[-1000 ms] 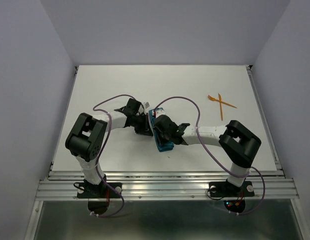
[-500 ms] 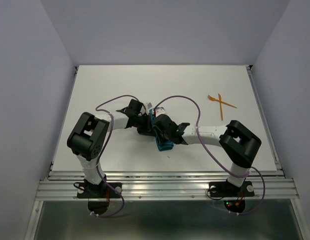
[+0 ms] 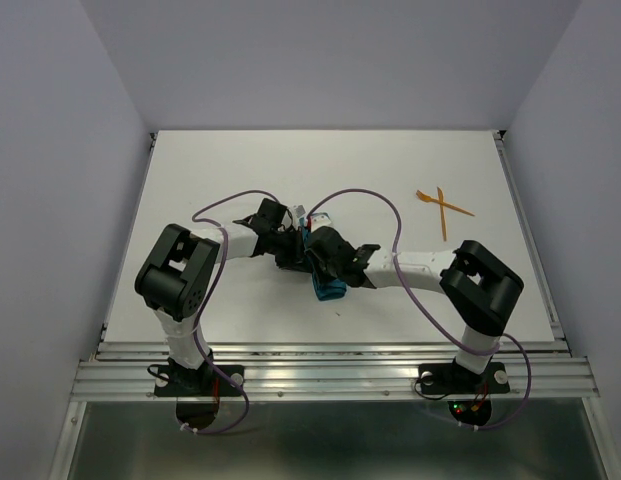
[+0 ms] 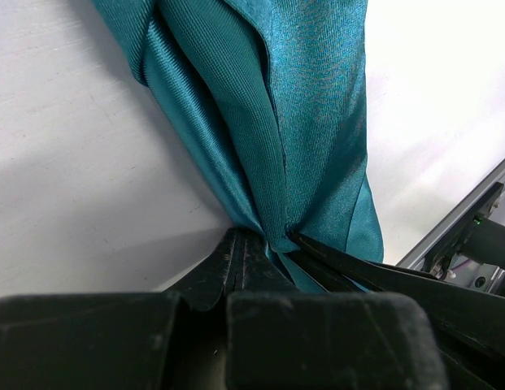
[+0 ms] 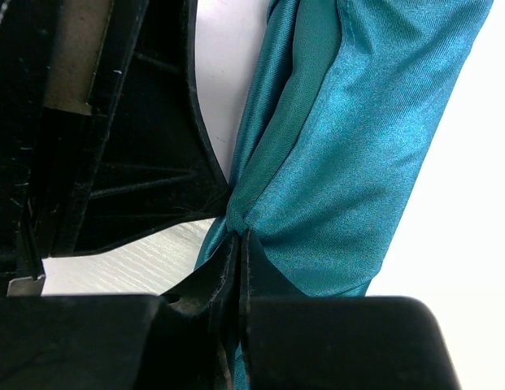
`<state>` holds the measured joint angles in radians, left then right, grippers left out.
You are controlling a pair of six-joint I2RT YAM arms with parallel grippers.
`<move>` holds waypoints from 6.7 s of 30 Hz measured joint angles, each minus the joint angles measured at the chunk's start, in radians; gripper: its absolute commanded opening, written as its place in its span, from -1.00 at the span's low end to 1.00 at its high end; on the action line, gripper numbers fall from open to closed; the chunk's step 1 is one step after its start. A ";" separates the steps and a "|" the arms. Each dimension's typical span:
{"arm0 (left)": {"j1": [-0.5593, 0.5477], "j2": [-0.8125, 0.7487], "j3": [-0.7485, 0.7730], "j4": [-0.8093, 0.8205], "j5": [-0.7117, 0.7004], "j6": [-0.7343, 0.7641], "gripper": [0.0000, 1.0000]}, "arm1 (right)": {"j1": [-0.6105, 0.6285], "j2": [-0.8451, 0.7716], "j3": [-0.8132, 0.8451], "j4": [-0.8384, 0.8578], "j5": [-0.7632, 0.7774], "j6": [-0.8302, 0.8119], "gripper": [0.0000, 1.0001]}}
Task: Fold the napkin into a case and place the utensils inside
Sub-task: Smooth out the smaller rectangle-folded napkin at the center of the board.
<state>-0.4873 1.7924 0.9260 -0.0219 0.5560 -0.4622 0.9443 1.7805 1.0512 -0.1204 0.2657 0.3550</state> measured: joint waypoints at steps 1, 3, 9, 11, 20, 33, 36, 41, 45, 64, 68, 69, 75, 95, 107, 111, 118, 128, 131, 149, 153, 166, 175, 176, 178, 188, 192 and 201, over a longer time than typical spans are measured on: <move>0.000 0.000 0.000 0.000 0.000 0.000 -1.00 | 0.000 0.000 0.000 0.001 -0.001 0.000 -0.87; 0.000 0.000 0.000 0.000 0.000 0.000 -1.00 | 0.000 0.000 -0.003 0.013 -0.003 0.005 -0.67; -0.001 0.000 0.002 -0.005 -0.005 0.001 -1.00 | 0.000 0.000 -0.021 0.034 -0.011 0.023 -0.19; -0.002 0.000 0.008 -0.017 -0.012 0.006 -1.00 | 0.000 -0.002 -0.021 0.038 -0.011 0.026 -0.12; -0.002 -0.019 0.039 -0.119 -0.076 0.042 -1.00 | 0.000 -0.107 -0.023 0.048 -0.005 0.037 -0.01; 0.007 -0.062 0.152 -0.188 -0.082 0.051 -1.00 | -0.048 -0.301 -0.184 0.076 0.000 0.156 -0.99; 0.005 -0.055 0.186 -0.184 -0.064 0.042 -1.00 | -0.081 -0.301 -0.219 0.093 -0.031 0.203 -0.99; 0.004 -0.012 0.239 -0.156 -0.047 0.032 -1.00 | -0.092 -0.270 -0.233 0.124 -0.100 0.245 -0.99; 0.004 0.039 0.248 -0.138 -0.044 0.031 -1.00 | -0.092 -0.215 -0.233 0.153 -0.148 0.253 -0.99; 0.004 0.140 0.248 -0.124 -0.045 0.032 -1.00 | -0.092 -0.097 -0.231 0.199 -0.241 0.231 -0.99; 0.004 0.140 0.248 -0.124 -0.044 0.032 -1.00 | -0.092 -0.112 -0.227 0.183 -0.241 0.209 -0.99; 0.004 0.140 0.248 -0.124 -0.044 0.032 -1.00 | -0.092 -0.127 -0.227 0.175 -0.241 0.204 -0.99; 0.004 0.141 0.248 -0.123 -0.044 0.032 -1.00 | -0.092 -0.199 -0.227 0.165 -0.254 0.193 -0.99; 0.004 0.144 0.247 -0.116 -0.037 0.032 -1.00 | -0.092 -0.093 -0.244 0.224 -0.350 0.179 -0.99; 0.004 0.146 0.248 -0.115 -0.035 0.032 -1.00 | -0.092 -0.263 -0.243 0.165 -0.281 0.166 -0.99; 0.004 0.148 0.247 -0.111 -0.032 0.032 -1.00 | -0.091 -0.233 -0.243 0.166 -0.314 0.166 -0.99; 0.004 0.150 0.248 -0.106 -0.027 0.031 -1.00 | -0.079 -0.097 -0.248 0.211 -0.377 0.166 -0.99; 0.004 0.150 0.248 -0.103 -0.024 0.031 -1.00 | -0.079 -0.226 -0.269 0.161 -0.279 0.160 -0.99; 0.004 0.150 0.248 -0.105 -0.025 0.031 -1.00 | -0.079 -0.295 -0.269 0.158 -0.223 0.161 -0.99; 0.012 0.056 0.254 -0.208 -0.092 0.050 -1.00 | -0.099 -0.156 -0.253 0.104 -0.169 0.188 -0.99; 0.021 0.045 0.253 -0.207 -0.097 0.050 -1.00 | -0.099 -0.177 -0.253 0.090 -0.152 0.176 -0.99; 0.052 0.043 0.192 -0.189 -0.119 0.048 -1.00 | -0.137 -0.151 -0.098 0.064 -0.097 0.164 -0.99; 0.052 0.047 0.154 -0.154 -0.113 0.039 -1.00 | -0.199 0.043 0.068 0.043 -0.107 0.173 -0.99; 0.053 0.050 0.154 -0.150 -0.113 0.038 -1.00 | -0.206 0.058 0.080 0.042 -0.107 0.173 -0.99; 0.053 0.054 0.154 -0.146 -0.114 0.035 -1.00 | -0.216 0.086 0.102 0.035 -0.106 0.172 -0.99; 0.100 0.091 0.221 -0.148 -0.126 0.025 -1.00 | -0.251 0.115 0.161 0.019 -0.103 0.166 -0.99; 0.117 0.126 0.275 -0.155 -0.141 0.024 -1.00 | -0.263 0.148 0.194 0.014 -0.100 0.163 -0.99; 0.118 0.195 0.342 -0.152 -0.136 0.018 -1.00 | -0.265 0.227 0.254 0.011 -0.111 0.154 -0.99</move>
<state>-0.3691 1.9873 1.2678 -0.1741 0.4202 -0.4446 0.6792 2.0075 1.3048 -0.1097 0.1543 0.5087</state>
